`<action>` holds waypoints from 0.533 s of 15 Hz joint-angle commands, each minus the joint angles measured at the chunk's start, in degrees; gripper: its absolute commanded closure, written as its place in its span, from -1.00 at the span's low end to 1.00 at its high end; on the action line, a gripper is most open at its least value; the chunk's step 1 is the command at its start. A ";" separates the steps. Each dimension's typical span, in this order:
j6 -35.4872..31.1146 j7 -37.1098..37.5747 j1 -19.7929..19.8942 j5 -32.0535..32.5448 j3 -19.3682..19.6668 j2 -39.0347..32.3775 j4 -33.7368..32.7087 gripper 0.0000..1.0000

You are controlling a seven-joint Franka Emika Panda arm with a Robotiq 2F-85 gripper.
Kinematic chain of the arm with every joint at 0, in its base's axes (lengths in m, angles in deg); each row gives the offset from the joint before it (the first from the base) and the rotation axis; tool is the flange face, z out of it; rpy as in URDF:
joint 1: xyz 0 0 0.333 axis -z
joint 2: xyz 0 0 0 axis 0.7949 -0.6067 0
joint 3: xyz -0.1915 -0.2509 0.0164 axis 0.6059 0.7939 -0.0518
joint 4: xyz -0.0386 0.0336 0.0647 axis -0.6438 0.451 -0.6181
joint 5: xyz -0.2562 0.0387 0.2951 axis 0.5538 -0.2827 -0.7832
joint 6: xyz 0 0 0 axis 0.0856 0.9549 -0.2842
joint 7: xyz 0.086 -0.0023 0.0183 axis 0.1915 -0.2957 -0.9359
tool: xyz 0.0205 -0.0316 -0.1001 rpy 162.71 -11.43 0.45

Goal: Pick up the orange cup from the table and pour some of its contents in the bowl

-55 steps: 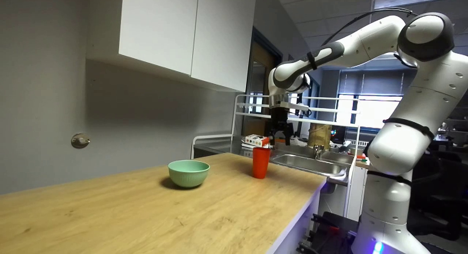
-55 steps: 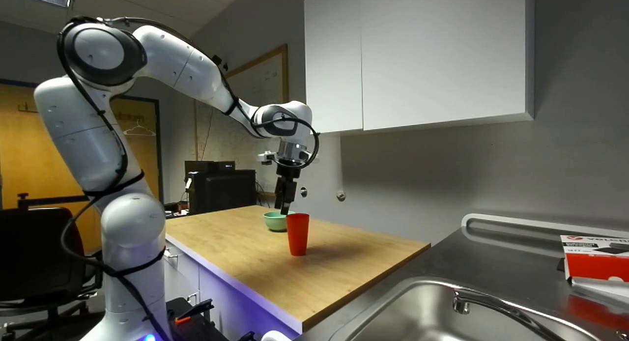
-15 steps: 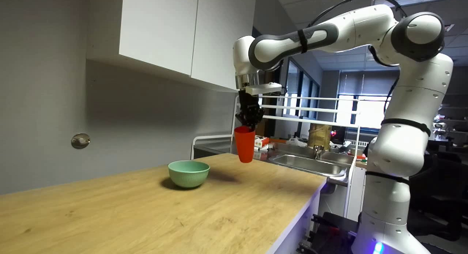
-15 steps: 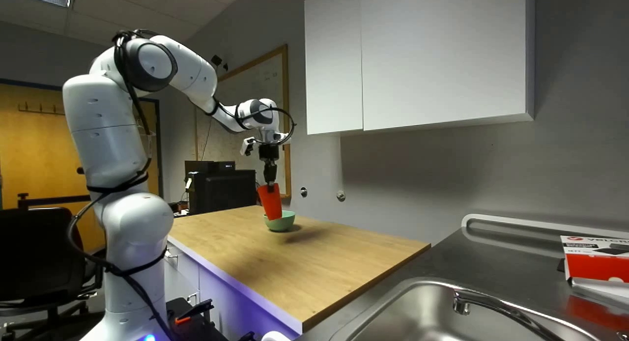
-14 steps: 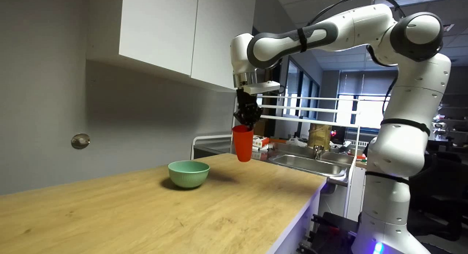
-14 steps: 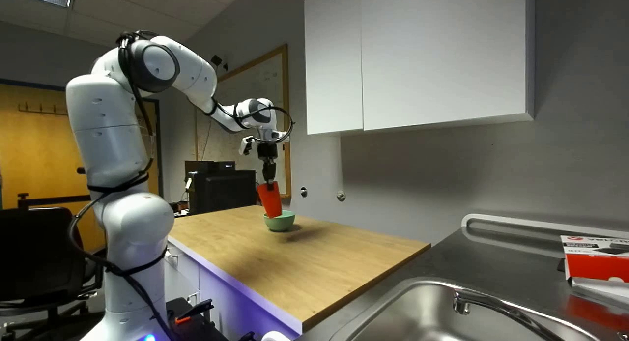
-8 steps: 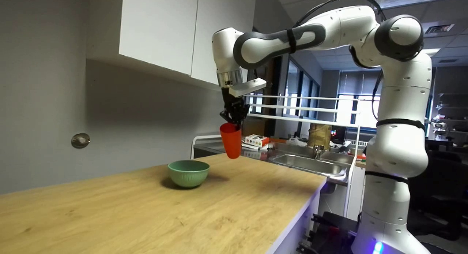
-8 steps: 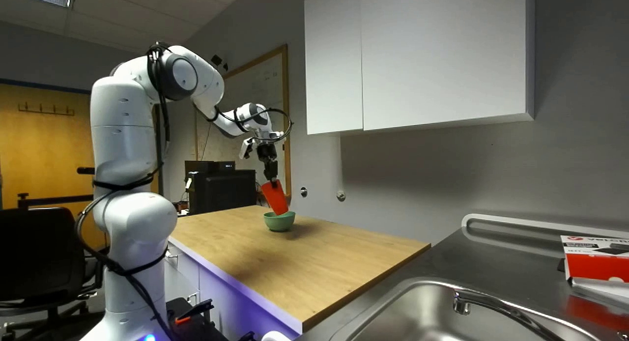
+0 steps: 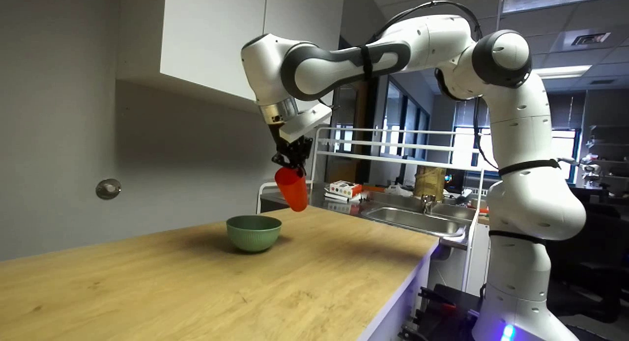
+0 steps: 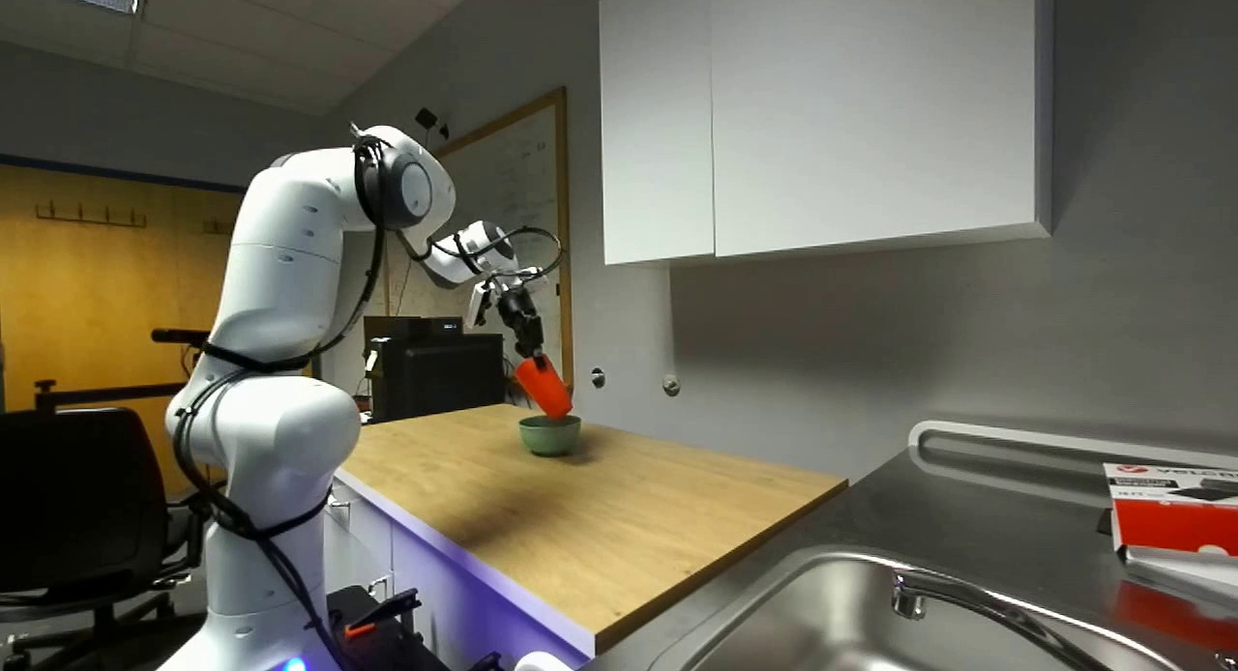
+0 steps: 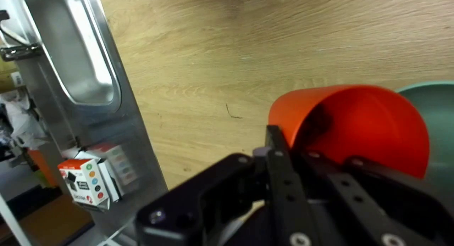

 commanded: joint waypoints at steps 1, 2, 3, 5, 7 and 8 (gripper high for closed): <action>7.32 1.36 -6.32 7.79 -0.11 -6.99 -8.71 0.98; 8.46 1.33 -7.95 10.28 0.03 -8.19 -9.53 0.98; 9.57 1.28 -9.32 12.73 0.29 -9.51 -10.35 0.98; 10.05 2.10 -11.20 18.22 1.00 -11.82 -10.65 0.98; 10.54 2.71 -12.28 22.35 1.40 -13.55 -10.75 0.98; 10.84 2.85 -12.52 23.97 1.60 -14.38 -10.85 0.98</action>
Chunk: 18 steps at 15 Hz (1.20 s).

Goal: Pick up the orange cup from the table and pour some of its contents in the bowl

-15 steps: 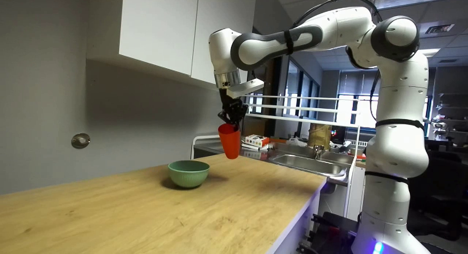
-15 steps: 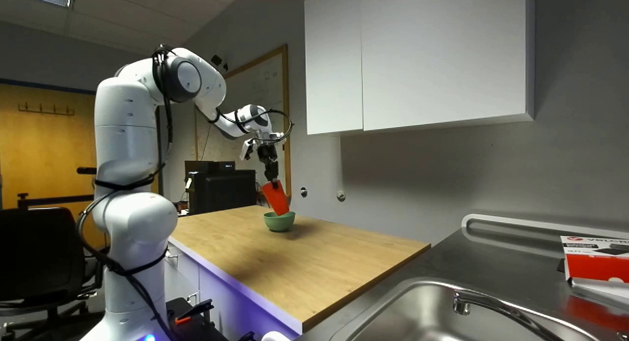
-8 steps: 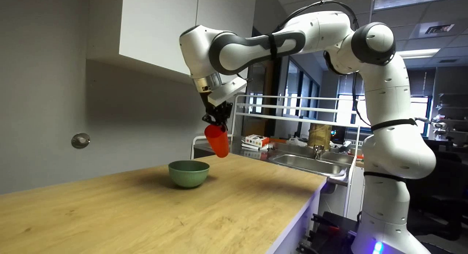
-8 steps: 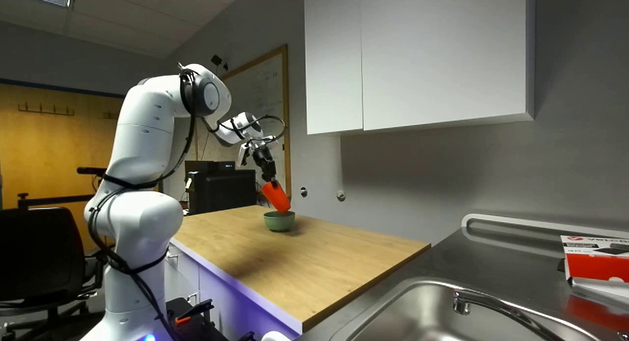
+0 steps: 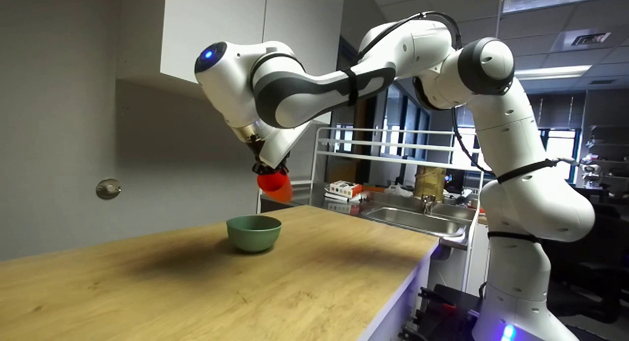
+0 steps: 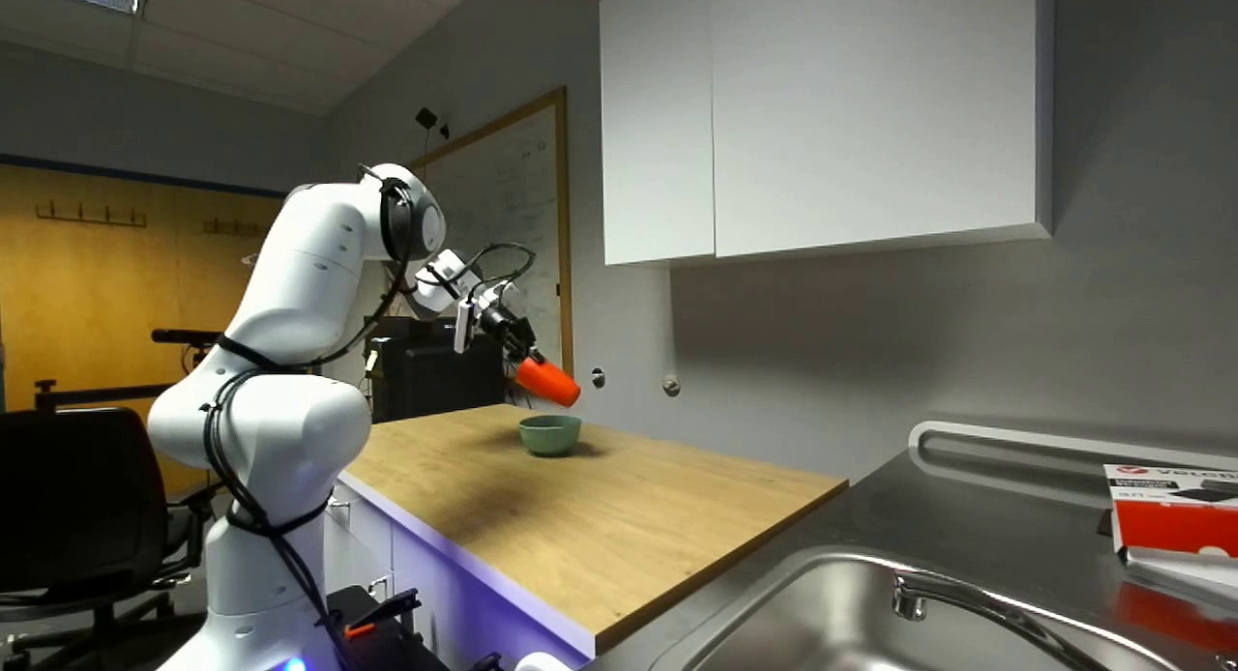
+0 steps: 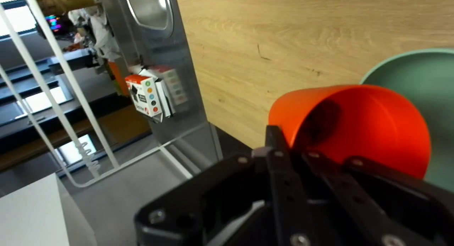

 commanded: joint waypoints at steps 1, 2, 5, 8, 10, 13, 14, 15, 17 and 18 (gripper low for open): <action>2.46 1.10 -1.54 5.91 1.27 -3.90 -2.67 0.98; 2.75 1.62 -1.70 7.60 1.50 -4.65 -2.66 0.98; 3.65 3.59 -2.56 13.79 2.11 -6.37 -1.82 0.98; 4.93 6.00 -3.31 20.71 2.46 -7.95 -0.61 0.98; 6.14 7.28 -3.54 23.98 2.44 -8.84 -0.08 0.98; 8.28 9.31 -3.81 27.64 2.27 -10.32 0.23 0.98; 9.04 9.93 -3.87 28.43 2.13 -10.65 0.36 0.98; 9.67 10.81 -3.95 29.19 2.04 -10.96 0.66 0.98; 11.01 11.94 -4.15 30.47 1.91 -11.59 0.66 0.98; 11.60 12.48 -4.27 31.08 1.89 -11.90 0.73 0.98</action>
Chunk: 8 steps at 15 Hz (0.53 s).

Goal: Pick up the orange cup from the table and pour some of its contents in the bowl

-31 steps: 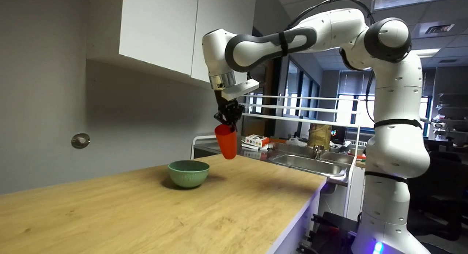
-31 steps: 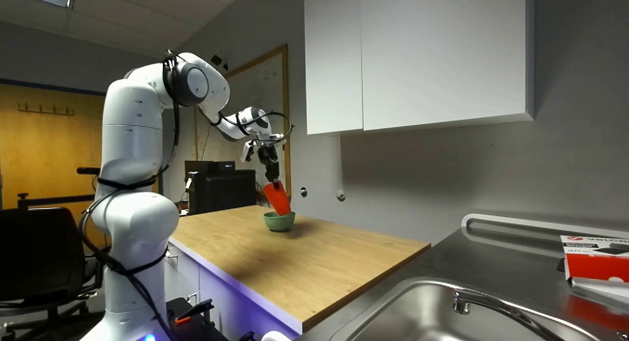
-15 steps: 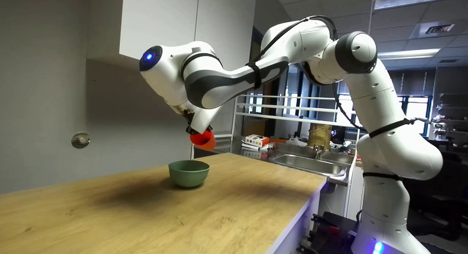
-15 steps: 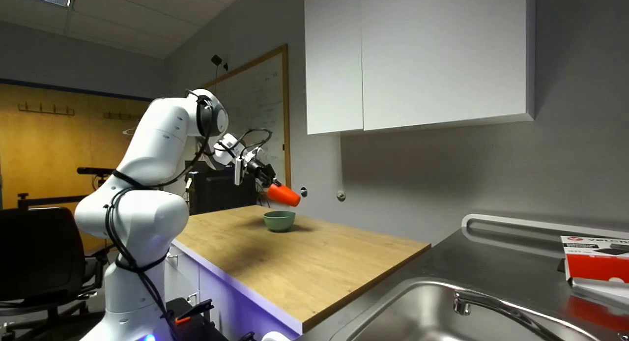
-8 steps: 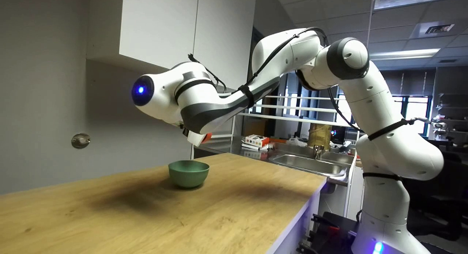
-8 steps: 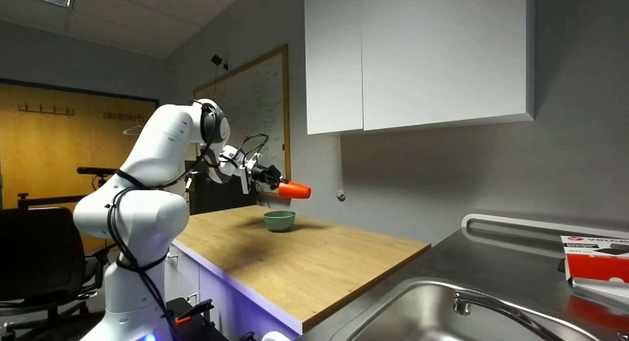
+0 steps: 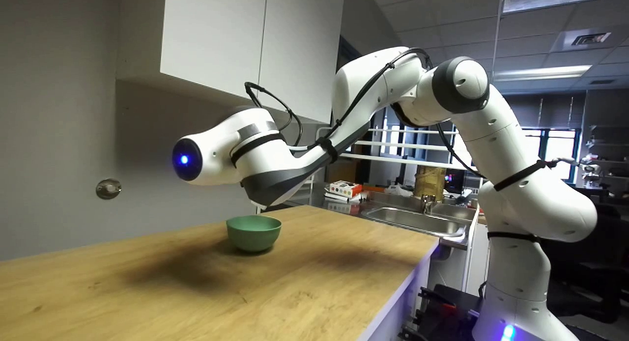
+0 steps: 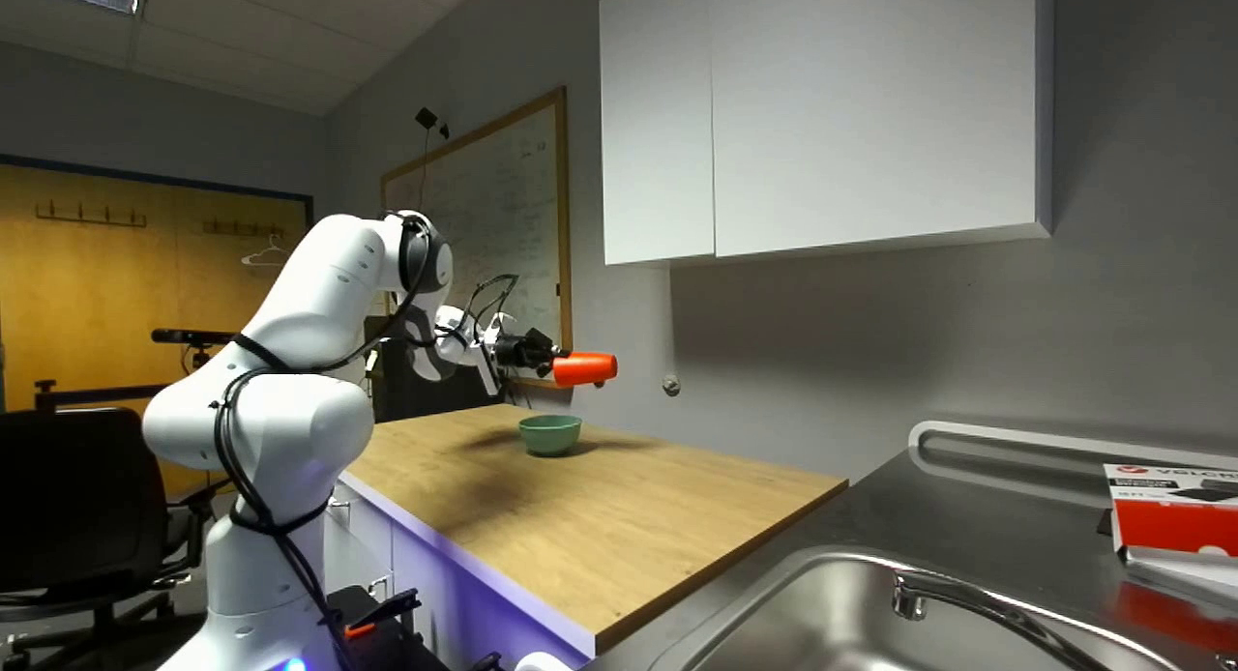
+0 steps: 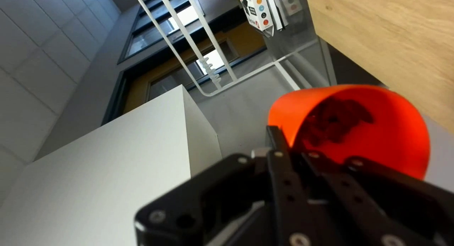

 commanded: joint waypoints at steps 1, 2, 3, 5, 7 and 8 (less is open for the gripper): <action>2.88 2.50 -0.91 2.82 0.14 -0.60 0.36 0.98; 3.63 2.96 -1.05 3.20 0.07 -0.85 0.27 0.98; 4.25 3.30 -1.19 3.43 -0.02 -1.07 0.12 0.98; 5.44 4.10 -1.64 4.13 -0.05 -1.58 0.15 0.98; 6.76 4.74 -2.23 5.07 -0.07 -2.10 0.45 0.98; 7.40 5.13 -2.41 5.51 0.02 -2.38 0.78 0.98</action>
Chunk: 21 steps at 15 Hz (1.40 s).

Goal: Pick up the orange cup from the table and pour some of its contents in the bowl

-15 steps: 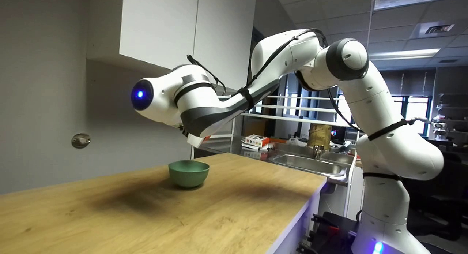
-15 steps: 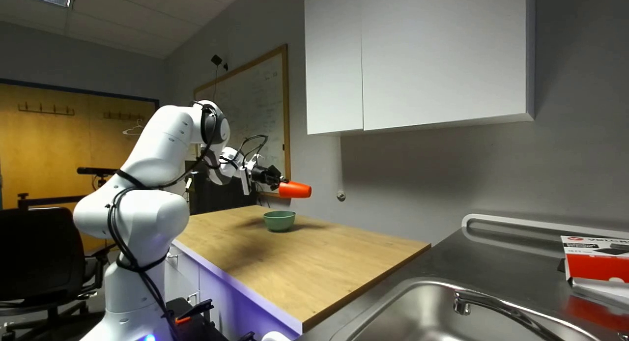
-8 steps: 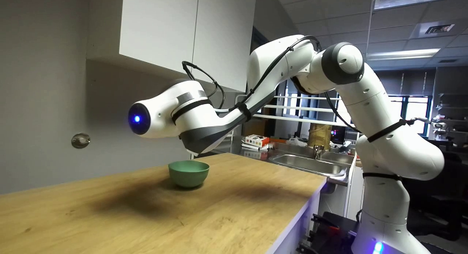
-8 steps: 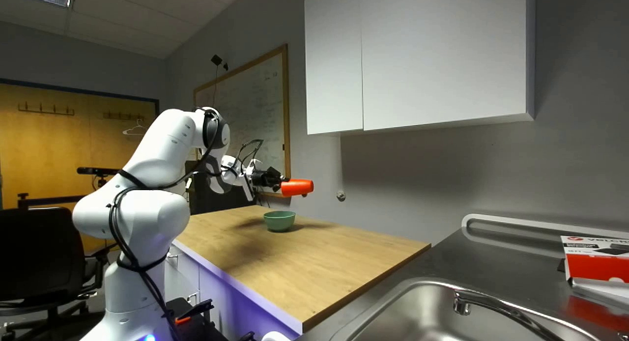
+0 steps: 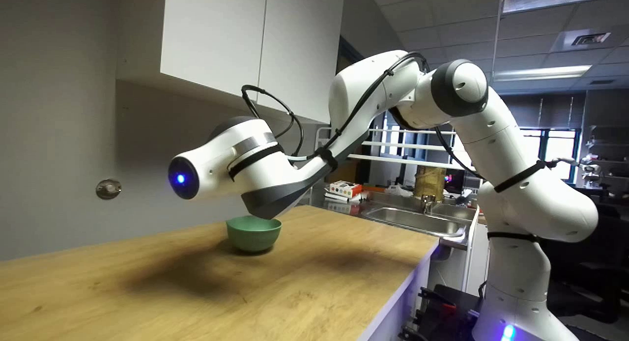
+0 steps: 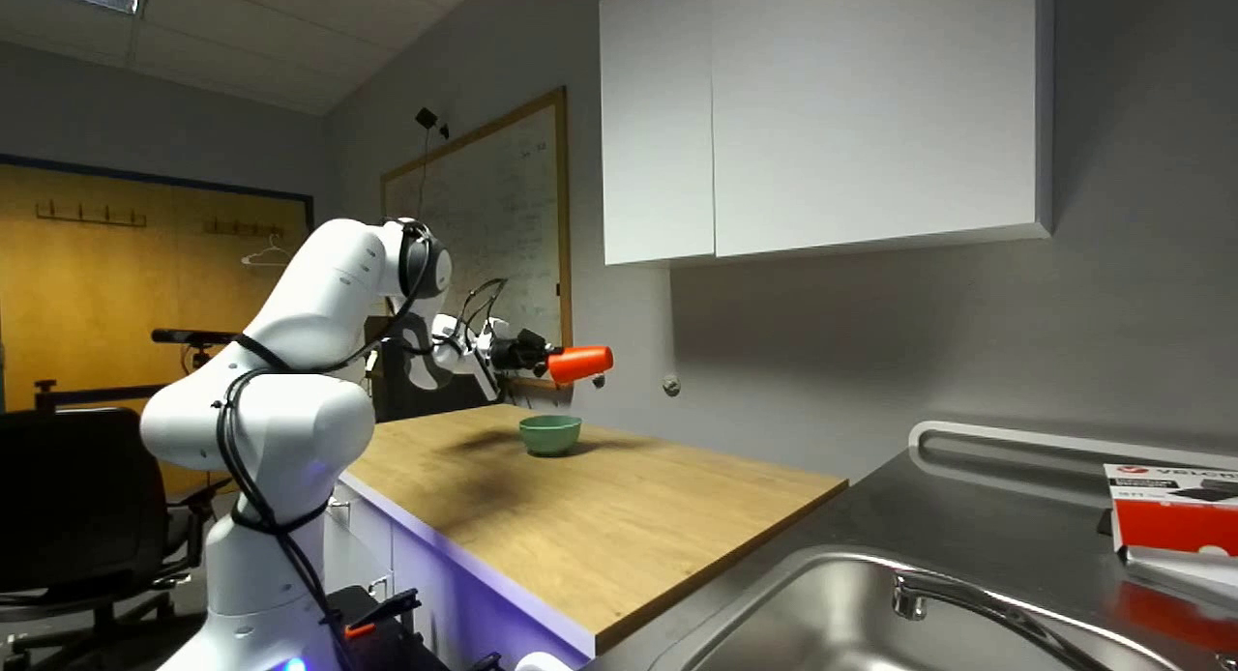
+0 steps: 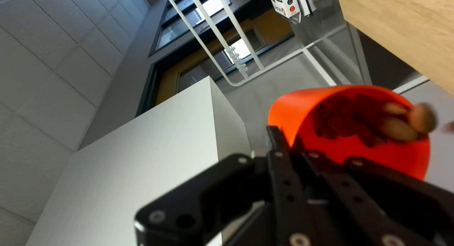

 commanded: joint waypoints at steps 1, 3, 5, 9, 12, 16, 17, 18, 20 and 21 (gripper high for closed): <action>2.69 1.96 -0.61 2.37 0.25 0.06 2.05 0.98; 4.44 2.15 -1.32 3.44 0.16 -1.59 1.61 0.98; 4.99 2.38 -0.65 4.22 0.17 -1.09 3.54 0.98; 6.15 2.58 0.58 5.87 0.17 -0.67 6.02 0.98; 6.77 2.47 1.63 6.92 0.00 -0.22 6.75 0.98; 7.15 2.34 2.93 7.69 -0.36 0.22 6.95 0.98; 7.06 1.97 3.31 7.47 -0.59 0.60 7.17 0.98; 7.22 1.31 3.71 6.75 -0.80 0.63 6.80 0.98; 8.10 0.18 4.57 5.08 -1.10 0.66 5.94 0.98; 8.64 -0.46 4.93 4.24 -1.36 0.92 5.66 0.98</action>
